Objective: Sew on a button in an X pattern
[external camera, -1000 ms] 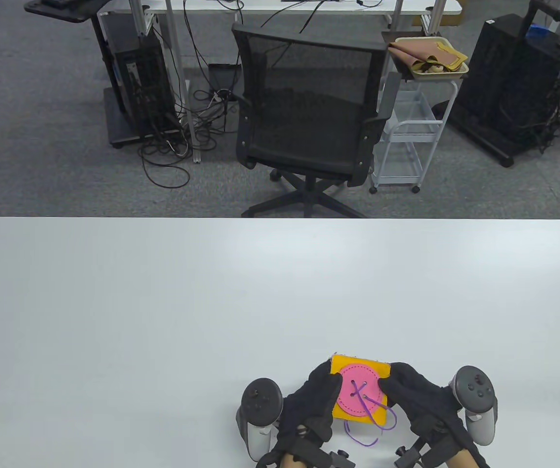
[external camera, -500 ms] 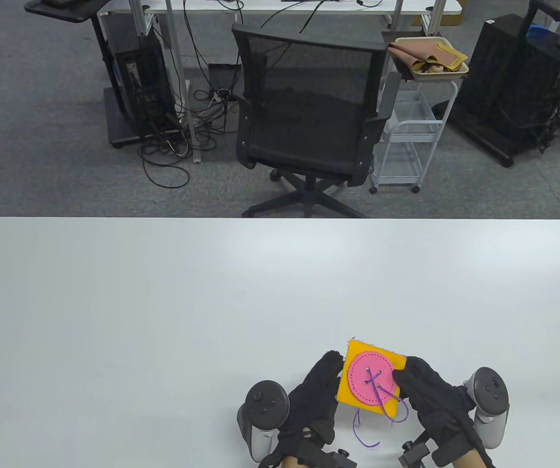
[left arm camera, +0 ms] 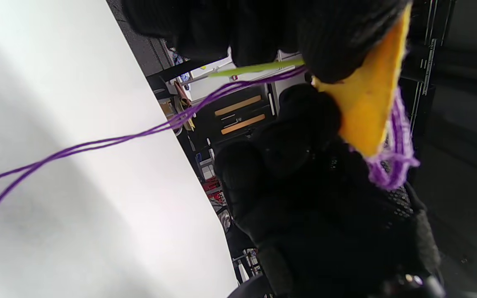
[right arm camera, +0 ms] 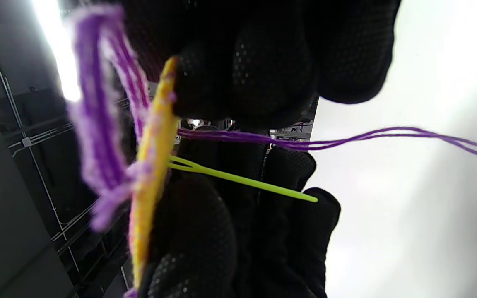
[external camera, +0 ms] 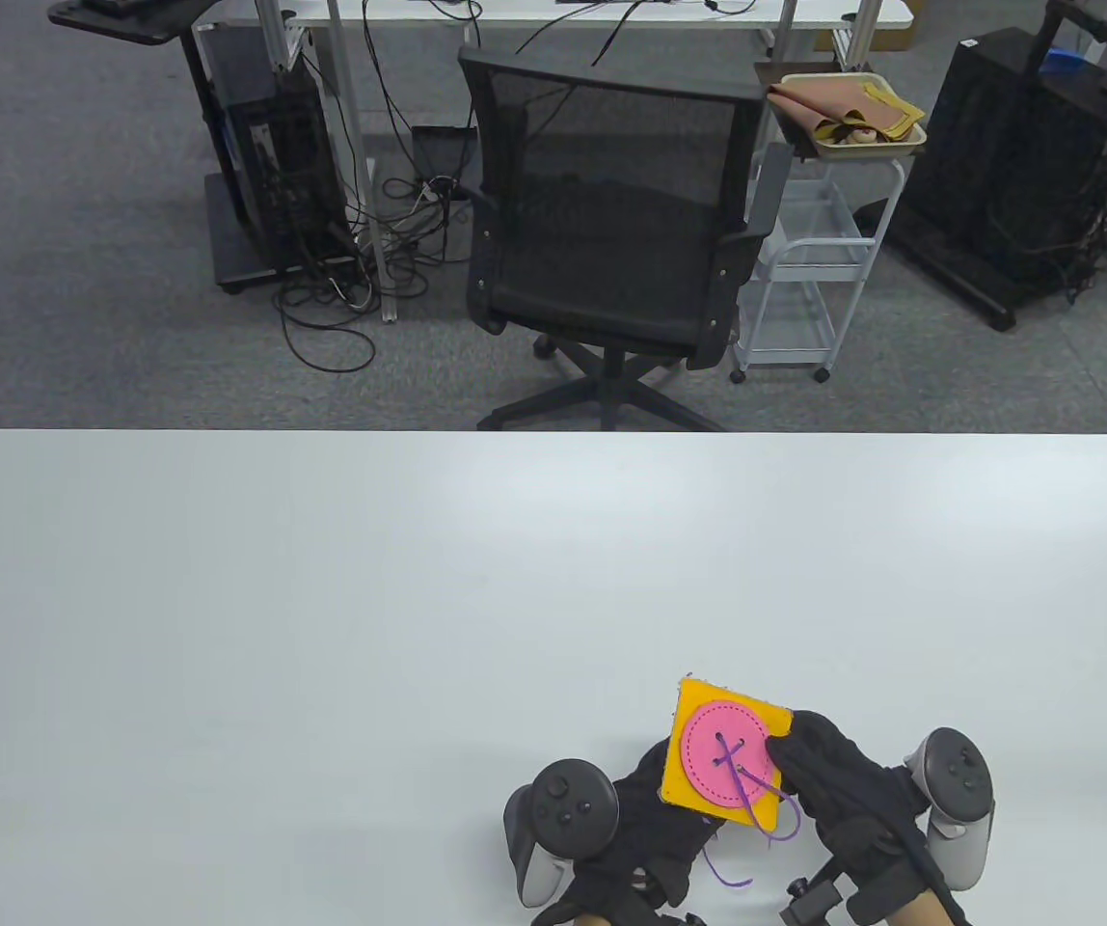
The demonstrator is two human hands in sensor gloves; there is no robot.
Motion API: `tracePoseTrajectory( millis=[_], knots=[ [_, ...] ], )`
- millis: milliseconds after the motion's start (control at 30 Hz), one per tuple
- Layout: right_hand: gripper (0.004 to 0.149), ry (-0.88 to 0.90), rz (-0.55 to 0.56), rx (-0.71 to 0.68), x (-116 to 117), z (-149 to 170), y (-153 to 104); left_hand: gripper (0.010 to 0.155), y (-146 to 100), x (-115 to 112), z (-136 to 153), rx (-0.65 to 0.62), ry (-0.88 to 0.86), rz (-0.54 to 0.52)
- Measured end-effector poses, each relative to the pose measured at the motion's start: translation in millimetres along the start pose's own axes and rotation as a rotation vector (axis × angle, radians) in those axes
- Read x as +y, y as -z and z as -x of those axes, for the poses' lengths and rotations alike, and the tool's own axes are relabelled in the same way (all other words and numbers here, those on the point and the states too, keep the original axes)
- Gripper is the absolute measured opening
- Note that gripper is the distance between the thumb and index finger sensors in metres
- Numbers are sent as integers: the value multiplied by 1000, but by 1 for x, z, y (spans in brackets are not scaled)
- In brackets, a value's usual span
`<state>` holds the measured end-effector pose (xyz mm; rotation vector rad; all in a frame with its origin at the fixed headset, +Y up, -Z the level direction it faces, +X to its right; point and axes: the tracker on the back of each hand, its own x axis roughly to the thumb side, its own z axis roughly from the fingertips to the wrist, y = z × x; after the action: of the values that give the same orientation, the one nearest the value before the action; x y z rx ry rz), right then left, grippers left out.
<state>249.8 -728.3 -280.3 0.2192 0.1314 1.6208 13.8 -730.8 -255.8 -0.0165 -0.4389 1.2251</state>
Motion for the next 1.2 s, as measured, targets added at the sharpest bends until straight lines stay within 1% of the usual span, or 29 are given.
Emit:
tracePoseTrajectory(
  millis=[167,367,600,867,1200],
  knots=[
    [42,-4,-3,5,1,0,0,57,-2,0,-4,-34,63,-44],
    [42,-6,-1,7,1,0,-1,56,-2,0,-4,-49,98,-54],
    [42,-8,-4,7,2,1,-1,50,-4,-1,-8,-81,188,-115],
    [42,-4,-12,6,4,1,-1,42,-4,0,-8,-103,204,-150],
    [42,0,-11,3,4,0,-1,39,-5,0,-9,-109,202,-152]
  ],
)
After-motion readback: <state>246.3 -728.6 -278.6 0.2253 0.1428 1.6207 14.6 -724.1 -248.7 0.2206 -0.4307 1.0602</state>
